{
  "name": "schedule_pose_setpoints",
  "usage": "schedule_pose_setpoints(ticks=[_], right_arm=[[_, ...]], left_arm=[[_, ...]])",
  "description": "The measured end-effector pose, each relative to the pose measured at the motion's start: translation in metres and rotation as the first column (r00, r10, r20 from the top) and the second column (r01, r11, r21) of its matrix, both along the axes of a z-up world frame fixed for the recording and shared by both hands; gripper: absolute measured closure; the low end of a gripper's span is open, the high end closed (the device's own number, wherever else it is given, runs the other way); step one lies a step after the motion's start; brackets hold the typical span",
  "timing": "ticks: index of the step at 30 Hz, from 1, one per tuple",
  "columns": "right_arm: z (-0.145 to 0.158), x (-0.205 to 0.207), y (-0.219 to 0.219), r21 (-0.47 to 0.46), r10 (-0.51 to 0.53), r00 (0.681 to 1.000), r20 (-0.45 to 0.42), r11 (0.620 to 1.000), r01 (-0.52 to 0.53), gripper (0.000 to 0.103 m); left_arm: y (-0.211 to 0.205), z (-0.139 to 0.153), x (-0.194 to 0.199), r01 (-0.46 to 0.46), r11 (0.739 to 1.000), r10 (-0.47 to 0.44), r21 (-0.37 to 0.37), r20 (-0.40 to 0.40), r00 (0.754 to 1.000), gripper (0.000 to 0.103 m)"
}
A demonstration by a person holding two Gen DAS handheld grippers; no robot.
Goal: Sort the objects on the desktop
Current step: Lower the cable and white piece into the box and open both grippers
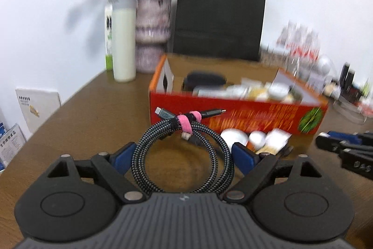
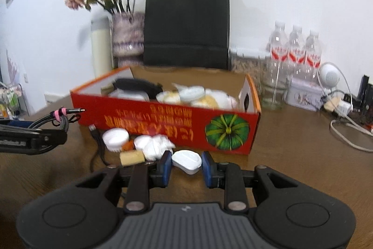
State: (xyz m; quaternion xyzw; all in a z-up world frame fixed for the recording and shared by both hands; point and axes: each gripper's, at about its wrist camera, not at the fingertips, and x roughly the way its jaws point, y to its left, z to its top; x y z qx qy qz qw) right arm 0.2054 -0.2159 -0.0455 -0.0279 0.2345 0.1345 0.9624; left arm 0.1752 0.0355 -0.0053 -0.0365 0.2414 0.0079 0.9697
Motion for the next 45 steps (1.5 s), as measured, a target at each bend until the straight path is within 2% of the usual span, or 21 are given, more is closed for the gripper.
schedule_pose_setpoints(ticks=[5, 10, 14, 19, 30, 38, 43, 44, 45], right_arm=[[0.028, -0.005, -0.004, 0.041, 0.01, 0.996, 0.091, 0.999, -0.014, 0.077], [0.052, 0.009, -0.005, 0.08, -0.002, 0.989, 0.146, 0.997, -0.01, 0.077], [0.058, 0.035, -0.003, 0.103, -0.01, 0.988, 0.154, 0.995, -0.005, 0.077], [0.055, 0.079, -0.002, 0.121, -0.04, 0.99, 0.137, 0.992, 0.023, 0.077], [0.035, 0.161, 0.005, 0.093, -0.052, 0.997, 0.06, 0.995, 0.046, 0.077], [0.019, 0.171, 0.012, 0.04, -0.052, 0.998, 0.033, 0.998, 0.051, 0.077], [0.018, 0.166, 0.012, 0.04, -0.059, 0.997, 0.041, 0.998, 0.058, 0.076], [0.019, 0.165, 0.012, 0.041, -0.061, 0.997, 0.045, 0.997, 0.059, 0.074], [0.019, 0.164, 0.012, 0.045, -0.061, 0.997, 0.046, 0.997, 0.059, 0.066]], left_arm=[[-0.006, 0.032, -0.004, 0.025, 1.0, -0.024, -0.014, 0.104, 0.994, 0.014], [-0.025, 0.054, 0.023, 0.064, 0.998, -0.064, 0.0, 0.158, 0.985, 0.014], [-0.037, 0.061, 0.051, 0.068, 0.997, -0.061, -0.028, 0.189, 0.98, 0.014], [-0.039, 0.05, 0.086, 0.055, 0.997, -0.046, -0.047, 0.171, 0.984, 0.014], [-0.049, 0.02, 0.156, 0.043, 0.998, -0.05, 0.048, 0.157, 0.986, 0.014], [-0.05, 0.004, 0.164, 0.039, 0.996, -0.048, 0.076, 0.127, 0.991, 0.014], [-0.051, 0.003, 0.162, 0.042, 0.995, -0.054, 0.095, 0.133, 0.99, 0.013], [-0.051, 0.003, 0.162, 0.038, 0.995, -0.051, 0.097, 0.138, 0.989, 0.012], [-0.051, 0.004, 0.161, 0.03, 0.995, -0.045, 0.099, 0.149, 0.988, 0.011]])
